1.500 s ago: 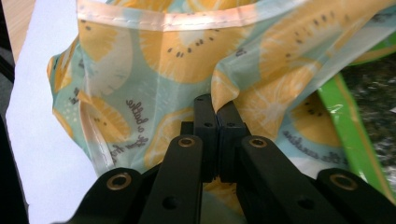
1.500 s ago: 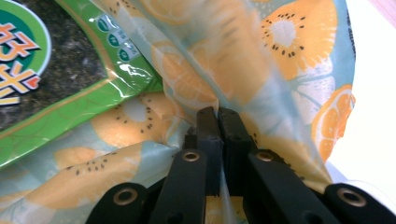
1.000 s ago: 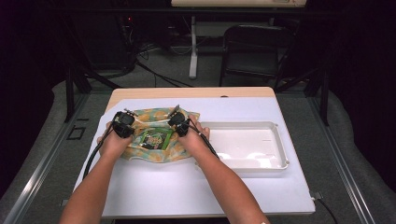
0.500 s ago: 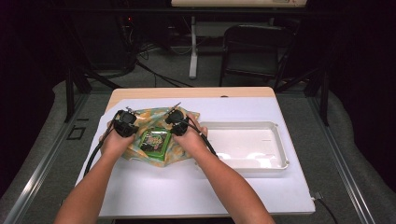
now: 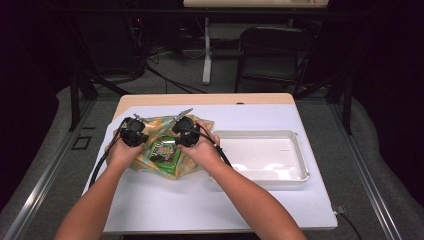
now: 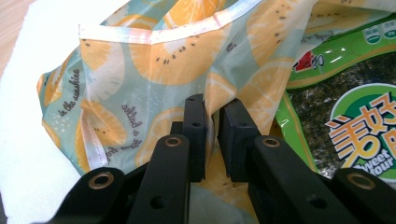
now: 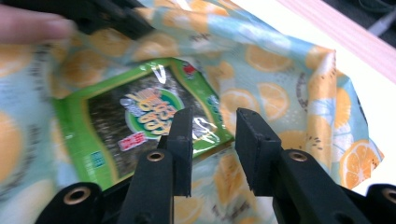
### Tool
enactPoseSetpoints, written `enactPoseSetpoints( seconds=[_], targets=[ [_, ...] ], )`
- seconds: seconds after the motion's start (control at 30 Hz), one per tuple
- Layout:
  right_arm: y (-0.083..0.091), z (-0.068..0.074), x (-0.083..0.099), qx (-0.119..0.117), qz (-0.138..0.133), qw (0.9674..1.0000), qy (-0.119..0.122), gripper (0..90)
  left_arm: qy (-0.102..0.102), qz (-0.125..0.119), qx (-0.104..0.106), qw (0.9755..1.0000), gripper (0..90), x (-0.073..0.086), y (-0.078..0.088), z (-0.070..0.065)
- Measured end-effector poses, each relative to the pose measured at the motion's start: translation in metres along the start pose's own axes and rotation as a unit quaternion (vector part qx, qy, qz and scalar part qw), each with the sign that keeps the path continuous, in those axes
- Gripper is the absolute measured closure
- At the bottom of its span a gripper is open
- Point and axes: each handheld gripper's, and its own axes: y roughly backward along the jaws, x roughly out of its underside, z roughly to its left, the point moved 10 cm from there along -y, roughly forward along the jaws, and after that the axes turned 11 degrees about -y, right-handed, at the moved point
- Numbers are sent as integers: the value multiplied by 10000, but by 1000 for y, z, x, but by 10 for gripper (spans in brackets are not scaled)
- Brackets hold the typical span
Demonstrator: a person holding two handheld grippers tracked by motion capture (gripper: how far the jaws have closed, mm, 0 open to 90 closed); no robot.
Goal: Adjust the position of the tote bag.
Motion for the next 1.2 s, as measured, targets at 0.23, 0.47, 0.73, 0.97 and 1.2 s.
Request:
enactPoseSetpoints(
  seconds=[0.23,0.47,0.73,0.97,1.2],
  targets=[
    [11,20,16,-359,15,9992,173,698,-107,-62,-6,9999,795,-1,8,-1],
    [0,18,44,-237,496,9978,359,710,-107,-4,9,9999,797,3,6,-3],
    [-11,11,73,-232,1080,9933,337,710,-122,87,26,9999,798,5,0,-4],
    [-12,13,80,-250,1084,9932,338,709,-150,-216,125,9996,687,-3,20,-8],
    [-10,14,77,-237,971,9945,314,709,-255,-659,191,9973,626,-5,62,-16]
  ],
)
